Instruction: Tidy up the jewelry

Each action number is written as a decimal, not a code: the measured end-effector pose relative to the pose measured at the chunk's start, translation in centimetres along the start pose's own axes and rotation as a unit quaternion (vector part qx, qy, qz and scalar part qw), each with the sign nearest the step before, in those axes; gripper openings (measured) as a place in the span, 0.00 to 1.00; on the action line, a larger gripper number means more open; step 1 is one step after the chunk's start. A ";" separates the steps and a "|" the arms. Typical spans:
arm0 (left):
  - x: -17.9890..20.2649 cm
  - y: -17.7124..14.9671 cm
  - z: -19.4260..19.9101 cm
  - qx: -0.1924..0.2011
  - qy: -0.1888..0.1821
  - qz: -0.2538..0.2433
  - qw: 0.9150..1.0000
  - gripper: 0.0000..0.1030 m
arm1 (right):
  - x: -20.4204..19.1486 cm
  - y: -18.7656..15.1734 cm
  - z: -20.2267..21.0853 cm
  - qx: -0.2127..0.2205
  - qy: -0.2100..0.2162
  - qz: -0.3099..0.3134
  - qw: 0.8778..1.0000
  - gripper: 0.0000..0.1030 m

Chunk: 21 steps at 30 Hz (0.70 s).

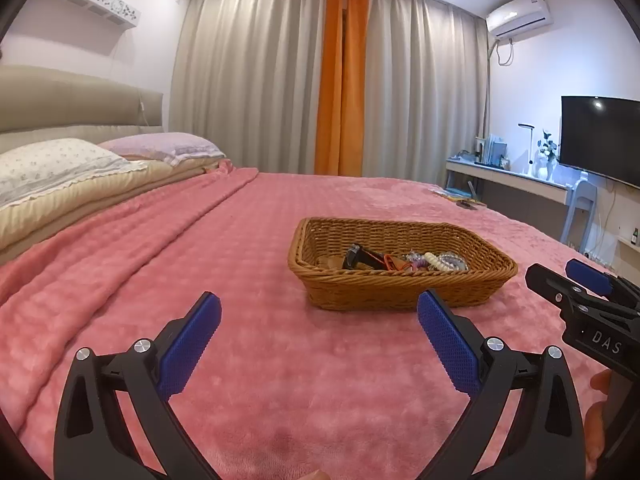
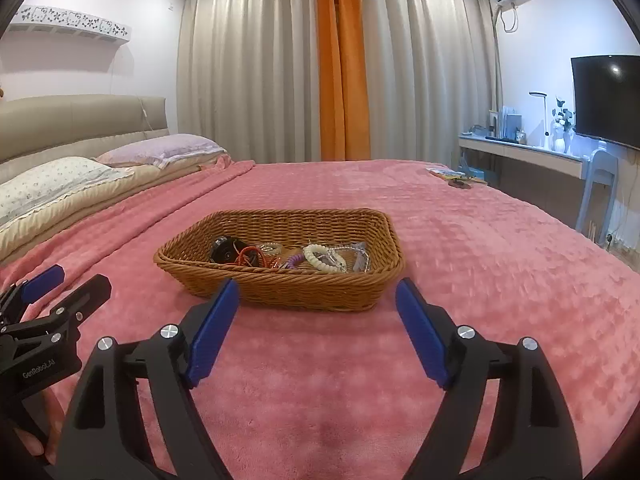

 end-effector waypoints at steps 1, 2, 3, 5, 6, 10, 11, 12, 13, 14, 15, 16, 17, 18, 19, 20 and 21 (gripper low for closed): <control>0.0 0.0 0.0 0.000 0.000 -0.001 1.000 0.93 | 0.0 0.0 0.0 0.000 0.000 0.001 1.000 0.75; 0.0 0.0 0.0 0.000 0.000 -0.001 1.000 0.93 | -0.1 0.0 0.0 0.000 0.000 0.002 1.000 0.75; 0.0 -0.1 0.0 0.000 0.000 -0.002 1.000 0.93 | -0.1 0.0 0.0 0.001 0.000 0.003 1.000 0.75; 0.1 -0.1 0.1 0.001 0.000 -0.003 1.000 0.93 | -0.3 0.0 0.0 0.001 0.000 0.005 1.000 0.76; 0.1 -0.1 0.0 0.001 0.000 -0.002 1.000 0.93 | -0.2 -0.1 0.1 0.001 0.000 0.006 1.000 0.76; 0.1 -0.1 0.1 0.001 -0.001 -0.002 1.000 0.93 | -0.3 -0.1 0.1 0.001 0.000 0.007 1.000 0.76; 0.1 -0.1 0.0 0.001 -0.001 -0.003 1.000 0.93 | -0.3 -0.1 0.1 0.001 0.000 0.007 1.000 0.76; 0.2 -0.1 0.1 0.002 -0.001 -0.004 1.000 0.93 | -0.3 -0.1 0.1 0.001 0.000 0.007 1.000 0.76; 0.2 -0.1 0.1 0.002 0.000 -0.006 1.000 0.93 | -0.4 -0.1 0.1 0.001 0.000 0.007 1.000 0.76; 0.3 -0.1 0.1 0.003 0.000 -0.007 1.000 0.93 | -0.4 -0.1 0.1 0.000 0.000 0.007 1.000 0.76; 0.3 0.0 0.2 0.003 0.000 -0.008 1.000 0.93 | -0.4 -0.1 0.1 0.001 0.000 0.007 1.000 0.76; 0.3 0.0 0.2 0.003 0.000 -0.009 1.000 0.93 | -0.3 -0.1 0.1 0.001 0.000 0.007 1.000 0.76; 0.4 0.1 0.2 0.003 0.000 -0.009 1.000 0.93 | -0.4 -0.1 0.1 0.001 0.000 0.007 1.000 0.76; 0.4 0.1 0.2 0.003 0.000 -0.009 1.000 0.93 | -0.3 -0.1 0.1 0.001 0.000 0.007 1.000 0.76; 0.4 0.1 0.2 0.003 0.000 -0.010 1.000 0.93 | -0.4 0.0 0.1 0.001 0.002 0.007 1.000 0.76; 0.4 0.1 0.2 0.003 0.000 -0.010 1.000 0.93 | -0.4 0.0 0.1 0.001 0.003 0.007 1.000 0.76; 0.4 0.1 0.2 0.003 0.000 -0.009 1.000 0.93 | -0.4 0.0 0.1 0.001 0.003 0.007 1.000 0.76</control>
Point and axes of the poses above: each gripper's, at about its wrist camera, not at the fingertips, and z roughly against the way its jaws point, x to its right, y to its top, the point moved 5 cm from there along -z, roughly the way its jaws point, and after that the axes turned 12 degrees about z, right-handed, at the moved point
